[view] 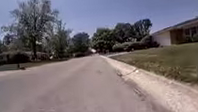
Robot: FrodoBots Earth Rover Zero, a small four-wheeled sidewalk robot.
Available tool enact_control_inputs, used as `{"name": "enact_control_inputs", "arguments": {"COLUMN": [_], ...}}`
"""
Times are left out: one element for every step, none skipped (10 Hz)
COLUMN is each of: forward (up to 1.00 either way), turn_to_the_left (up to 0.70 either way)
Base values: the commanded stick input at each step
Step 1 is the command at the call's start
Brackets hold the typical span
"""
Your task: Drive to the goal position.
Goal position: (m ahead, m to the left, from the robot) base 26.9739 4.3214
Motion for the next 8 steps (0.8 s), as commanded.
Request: {"name": "enact_control_inputs", "arguments": {"forward": [0.70, 0.70, 0.70, 0.70, 0.70, 0.70, 0.70, 0.70], "turn_to_the_left": [0.00, 0.00, 0.00, 0.00, 0.00, 0.00, 0.00, 0.00]}}
